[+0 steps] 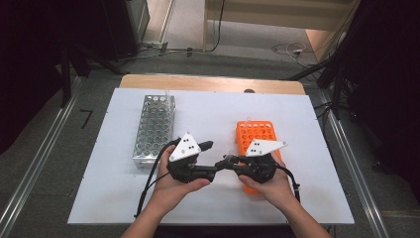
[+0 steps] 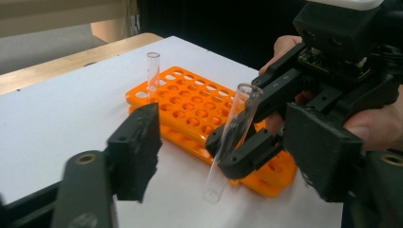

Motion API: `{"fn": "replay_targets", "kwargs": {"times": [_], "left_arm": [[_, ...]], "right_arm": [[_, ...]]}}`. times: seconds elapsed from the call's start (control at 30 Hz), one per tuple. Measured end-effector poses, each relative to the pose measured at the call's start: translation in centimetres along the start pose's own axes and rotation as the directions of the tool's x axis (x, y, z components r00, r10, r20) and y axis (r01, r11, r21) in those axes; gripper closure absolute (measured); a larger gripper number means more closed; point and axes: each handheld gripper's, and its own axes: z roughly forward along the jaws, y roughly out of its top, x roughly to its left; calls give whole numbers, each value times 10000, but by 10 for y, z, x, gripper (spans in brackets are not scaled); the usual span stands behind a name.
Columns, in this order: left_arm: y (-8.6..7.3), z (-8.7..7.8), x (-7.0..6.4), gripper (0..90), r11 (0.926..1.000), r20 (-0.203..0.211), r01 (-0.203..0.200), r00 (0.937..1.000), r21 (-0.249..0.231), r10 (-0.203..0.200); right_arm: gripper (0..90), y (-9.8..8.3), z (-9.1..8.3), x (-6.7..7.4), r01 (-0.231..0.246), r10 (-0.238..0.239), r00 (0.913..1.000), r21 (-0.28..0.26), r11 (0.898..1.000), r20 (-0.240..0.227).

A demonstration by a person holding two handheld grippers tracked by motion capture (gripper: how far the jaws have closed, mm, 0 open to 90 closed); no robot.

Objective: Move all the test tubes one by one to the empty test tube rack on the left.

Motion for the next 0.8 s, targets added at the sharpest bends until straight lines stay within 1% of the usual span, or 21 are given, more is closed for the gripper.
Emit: {"fn": "replay_targets", "kwargs": {"times": [0.2,0.33,0.47,0.7,0.8], "left_arm": [[0,5,-5,481,9996,83,-238,9997,119,237],[-1,7,-8,556,9993,205,-357,9992,138,354],[-1,8,-9,618,9988,298,-454,9985,174,449],[-2,9,-11,711,9975,420,-659,9970,238,648],[-2,9,-12,731,9971,380,-724,9967,216,716]], "right_arm": [[737,1,3,7,83,-82,9997,60,9999,-213],[737,2,4,10,189,-186,9992,81,9998,-349],[738,3,5,12,276,-272,9987,89,9996,-431],[737,5,4,14,261,-257,9985,74,9996,-488],[737,5,4,14,267,-262,9983,91,9996,-519]]}}
